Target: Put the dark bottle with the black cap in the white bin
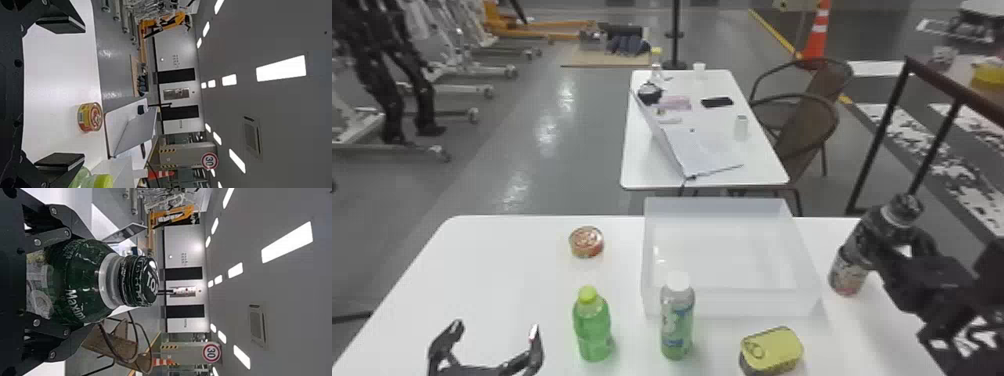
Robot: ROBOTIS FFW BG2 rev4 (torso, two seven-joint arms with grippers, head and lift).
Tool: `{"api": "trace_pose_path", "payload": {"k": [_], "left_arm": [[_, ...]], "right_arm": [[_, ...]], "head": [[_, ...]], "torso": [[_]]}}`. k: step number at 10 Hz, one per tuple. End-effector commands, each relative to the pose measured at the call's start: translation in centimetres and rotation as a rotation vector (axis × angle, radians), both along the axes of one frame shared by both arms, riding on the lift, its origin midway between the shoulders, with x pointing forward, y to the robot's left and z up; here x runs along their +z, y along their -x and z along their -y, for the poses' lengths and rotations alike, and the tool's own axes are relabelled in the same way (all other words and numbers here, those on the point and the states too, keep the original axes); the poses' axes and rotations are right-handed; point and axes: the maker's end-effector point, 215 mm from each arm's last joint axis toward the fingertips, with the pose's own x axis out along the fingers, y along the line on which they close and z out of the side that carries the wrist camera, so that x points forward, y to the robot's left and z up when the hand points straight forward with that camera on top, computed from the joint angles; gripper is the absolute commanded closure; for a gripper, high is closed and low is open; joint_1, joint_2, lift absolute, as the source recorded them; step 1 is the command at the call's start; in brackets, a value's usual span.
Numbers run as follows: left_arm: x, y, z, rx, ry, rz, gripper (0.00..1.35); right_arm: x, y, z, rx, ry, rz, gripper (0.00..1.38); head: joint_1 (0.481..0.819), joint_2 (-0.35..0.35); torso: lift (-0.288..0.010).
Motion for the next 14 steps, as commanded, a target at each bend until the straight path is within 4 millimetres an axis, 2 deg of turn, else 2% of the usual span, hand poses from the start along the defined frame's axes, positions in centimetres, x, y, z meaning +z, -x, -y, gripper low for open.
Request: {"api": "trace_pose_path", "payload": {"k": [1,3,5,7,9,14], "left_arm": [[-0.1,0.0,0.2,0.0,0.009,0.0,0.15],[-0.1,0.0,0.1,0.001,0.012,0.0,0.15],[-0.3,0.0,0.1,0.001,0.013,-0.002,0.15],[-0.5,0.2,-0.1,0.005,0.016,-0.004,0.15],[-0.7,0.2,-0.1,0.004,0.02,-0.007,0.15],[-1.0,0.3,-0.1,0.004,0.025,-0.011,0.15]], "right_arm": [[1.5,-2.2,-1.3,0.028,-0.008,0.032,0.84],[1.7,-4.4,-4.2,0.092,-0.028,0.051,0.84],[0.5,-6.0,-6.9,0.135,-0.064,0.041,0.84],[-2.5,-6.6,-9.7,0.167,-0.11,0.002,0.84],[-5.0,-6.8,-10.4,0.17,-0.105,-0.045,0.84],[-9.3,-6.5,-9.8,0.135,-0.078,-0.139,0.81]], "head": [[0.549,0.0],[0.549,0.0],[0.549,0.0],[0.549,0.0],[0.549,0.0],[0.549,0.0]], "torso": [[-0.1],[-0.1],[-0.1],[-0.1],[-0.1],[-0.1]]}}
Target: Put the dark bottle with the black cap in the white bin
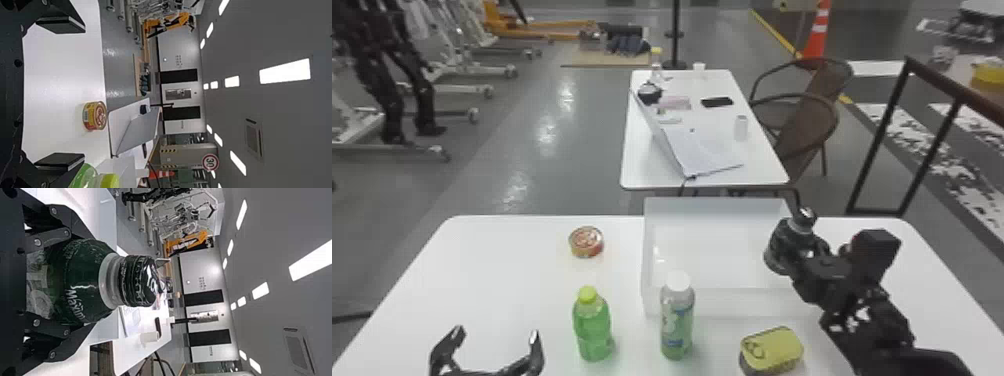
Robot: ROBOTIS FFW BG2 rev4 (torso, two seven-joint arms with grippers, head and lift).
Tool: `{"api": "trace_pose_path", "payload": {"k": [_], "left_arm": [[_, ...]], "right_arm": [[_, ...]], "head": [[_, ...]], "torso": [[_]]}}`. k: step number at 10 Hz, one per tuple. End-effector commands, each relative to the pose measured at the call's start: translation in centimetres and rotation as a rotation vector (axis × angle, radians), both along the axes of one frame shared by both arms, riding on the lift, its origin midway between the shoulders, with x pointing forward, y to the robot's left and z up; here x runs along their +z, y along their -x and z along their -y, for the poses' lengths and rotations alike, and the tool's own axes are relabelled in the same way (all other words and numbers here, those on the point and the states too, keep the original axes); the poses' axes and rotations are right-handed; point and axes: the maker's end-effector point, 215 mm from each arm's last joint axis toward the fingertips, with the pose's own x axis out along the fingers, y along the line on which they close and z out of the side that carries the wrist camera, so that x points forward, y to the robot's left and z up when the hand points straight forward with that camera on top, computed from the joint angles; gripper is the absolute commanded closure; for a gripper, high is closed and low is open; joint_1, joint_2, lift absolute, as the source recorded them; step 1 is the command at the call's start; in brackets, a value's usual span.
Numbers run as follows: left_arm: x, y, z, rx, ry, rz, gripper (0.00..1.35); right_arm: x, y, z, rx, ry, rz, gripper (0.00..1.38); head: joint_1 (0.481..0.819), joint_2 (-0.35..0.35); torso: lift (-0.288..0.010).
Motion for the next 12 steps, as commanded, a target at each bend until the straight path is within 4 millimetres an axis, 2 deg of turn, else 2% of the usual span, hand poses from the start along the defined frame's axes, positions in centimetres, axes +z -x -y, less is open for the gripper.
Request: {"api": "trace_pose_path", "payload": {"k": [1,4,7,8,10,11,12], "left_arm": [[0.0,0.1,0.1,0.002,0.005,0.003,0.15],[-0.1,0.1,0.0,0.003,0.008,0.001,0.15],[-0.1,0.1,0.0,0.003,0.008,0.003,0.15],[0.1,0.0,0.1,0.001,0.009,0.006,0.15],[0.5,0.0,0.1,0.001,0.006,0.02,0.15],[0.6,0.0,0.1,0.002,0.005,0.023,0.15],[0.5,0.1,-0.1,0.005,0.003,0.021,0.15]], "right_arm": [[-0.6,0.1,0.0,0.0,0.007,-0.009,0.76],[-0.5,0.1,0.3,-0.002,0.019,-0.003,0.43],[0.2,0.4,0.5,-0.004,0.018,0.024,0.34],[1.5,1.0,0.6,-0.008,0.011,0.058,0.34],[4.0,4.1,2.1,-0.064,-0.006,0.112,0.34],[4.5,6.9,3.3,-0.103,0.001,0.12,0.34],[4.0,9.0,4.0,-0.116,0.008,0.107,0.34]], "head": [[0.549,0.0],[0.549,0.0],[0.549,0.0],[0.549,0.0],[0.549,0.0],[0.549,0.0],[0.549,0.0]], "torso": [[-0.1],[-0.1],[-0.1],[-0.1],[-0.1],[-0.1],[-0.1]]}}
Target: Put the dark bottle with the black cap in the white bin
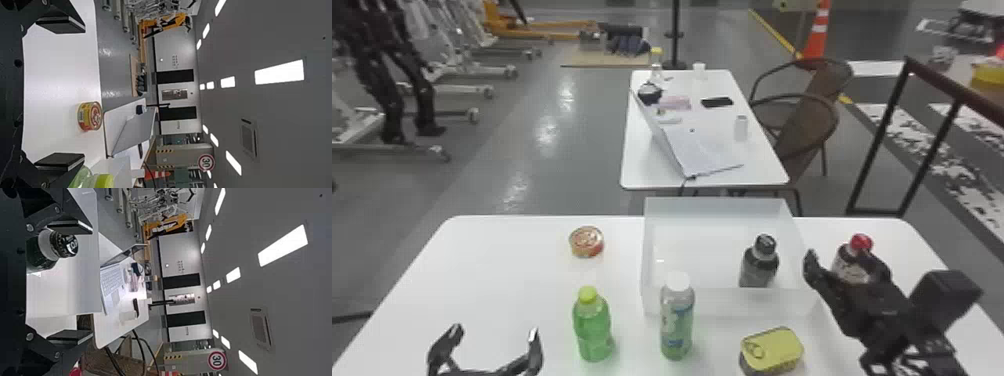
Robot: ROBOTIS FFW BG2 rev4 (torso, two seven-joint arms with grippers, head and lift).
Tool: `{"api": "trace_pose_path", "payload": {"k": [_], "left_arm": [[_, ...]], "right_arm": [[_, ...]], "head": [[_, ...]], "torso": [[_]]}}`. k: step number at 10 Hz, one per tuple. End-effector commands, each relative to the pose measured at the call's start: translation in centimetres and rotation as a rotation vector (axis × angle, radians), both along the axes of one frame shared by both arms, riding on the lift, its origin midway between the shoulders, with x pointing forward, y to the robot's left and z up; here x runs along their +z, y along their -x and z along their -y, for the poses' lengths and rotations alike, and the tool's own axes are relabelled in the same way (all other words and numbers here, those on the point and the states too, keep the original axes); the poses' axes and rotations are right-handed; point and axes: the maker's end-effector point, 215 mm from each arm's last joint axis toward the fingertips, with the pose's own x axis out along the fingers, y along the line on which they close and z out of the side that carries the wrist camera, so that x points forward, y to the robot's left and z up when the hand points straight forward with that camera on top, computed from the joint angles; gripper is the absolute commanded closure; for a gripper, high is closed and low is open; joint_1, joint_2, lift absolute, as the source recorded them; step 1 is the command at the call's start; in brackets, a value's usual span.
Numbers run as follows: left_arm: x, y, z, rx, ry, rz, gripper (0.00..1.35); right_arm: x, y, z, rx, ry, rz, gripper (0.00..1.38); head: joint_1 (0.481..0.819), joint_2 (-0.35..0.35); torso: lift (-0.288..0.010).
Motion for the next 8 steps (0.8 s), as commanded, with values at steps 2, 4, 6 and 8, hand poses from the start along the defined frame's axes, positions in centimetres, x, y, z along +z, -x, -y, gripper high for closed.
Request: {"api": "trace_pose_path", "payload": {"k": [2,4,6,8], "left_arm": [[0.0,0.1,-0.1,0.004,0.004,0.001,0.15],[0.2,0.0,0.2,0.001,0.005,0.004,0.15],[0.1,-0.1,0.4,-0.003,0.007,-0.001,0.15],[0.1,-0.1,0.3,-0.001,0.007,0.001,0.15]], "right_arm": [[-1.5,4.7,1.0,-0.003,0.025,-0.031,0.34],[-3.5,7.0,0.5,0.013,0.01,-0.059,0.35],[-5.2,8.9,-1.3,0.064,-0.018,-0.078,0.35],[-5.7,9.8,-2.6,0.125,-0.004,-0.08,0.35]], "head": [[0.549,0.0],[0.549,0.0],[0.549,0.0],[0.549,0.0]], "torso": [[-0.1],[-0.1],[-0.1],[-0.1]]}}
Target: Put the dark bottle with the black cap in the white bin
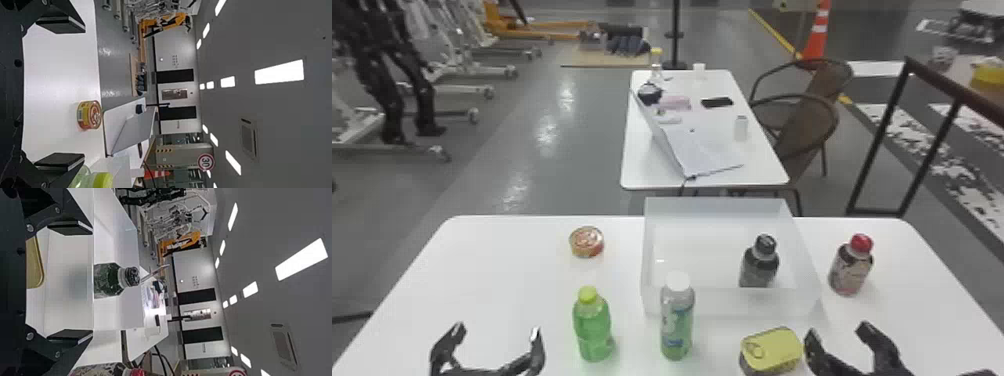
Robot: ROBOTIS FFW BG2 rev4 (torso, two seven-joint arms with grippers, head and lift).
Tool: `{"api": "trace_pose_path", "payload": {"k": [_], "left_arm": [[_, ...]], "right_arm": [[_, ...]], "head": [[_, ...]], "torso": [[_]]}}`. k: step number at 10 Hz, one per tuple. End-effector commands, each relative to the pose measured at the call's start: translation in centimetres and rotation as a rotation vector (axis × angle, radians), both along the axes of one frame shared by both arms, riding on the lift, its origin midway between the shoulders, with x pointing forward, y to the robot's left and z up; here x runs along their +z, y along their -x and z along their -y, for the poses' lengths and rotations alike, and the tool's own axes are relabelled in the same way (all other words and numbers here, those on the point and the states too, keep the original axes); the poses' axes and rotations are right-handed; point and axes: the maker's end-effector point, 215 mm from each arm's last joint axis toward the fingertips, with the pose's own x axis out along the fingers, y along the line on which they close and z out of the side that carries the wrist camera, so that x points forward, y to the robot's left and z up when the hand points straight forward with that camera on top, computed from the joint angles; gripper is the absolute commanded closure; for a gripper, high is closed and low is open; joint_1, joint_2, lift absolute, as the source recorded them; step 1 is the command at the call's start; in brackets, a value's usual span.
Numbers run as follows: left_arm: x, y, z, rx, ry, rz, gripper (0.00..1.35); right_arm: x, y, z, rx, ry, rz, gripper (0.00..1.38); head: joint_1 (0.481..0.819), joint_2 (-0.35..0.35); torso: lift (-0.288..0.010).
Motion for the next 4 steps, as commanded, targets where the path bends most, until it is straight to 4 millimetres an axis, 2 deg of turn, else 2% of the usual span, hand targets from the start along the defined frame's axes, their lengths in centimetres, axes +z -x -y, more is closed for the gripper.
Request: {"api": "trace_pose_path", "payload": {"k": [1,3,4], "left_arm": [[0.1,0.1,0.0,0.003,0.001,0.006,0.15],[0.7,0.2,-0.2,0.004,-0.009,0.025,0.15],[0.6,0.3,-0.3,0.007,-0.008,0.023,0.15]], "right_arm": [[-0.4,0.4,-0.5,0.036,0.013,-0.004,0.35],[0.2,1.7,-1.0,0.076,0.061,0.01,0.35],[0.3,2.9,0.2,0.012,0.069,0.012,0.35]], "head": [[0.549,0.0],[0.549,0.0],[0.549,0.0]], "torso": [[-0.1],[-0.1],[-0.1]]}}
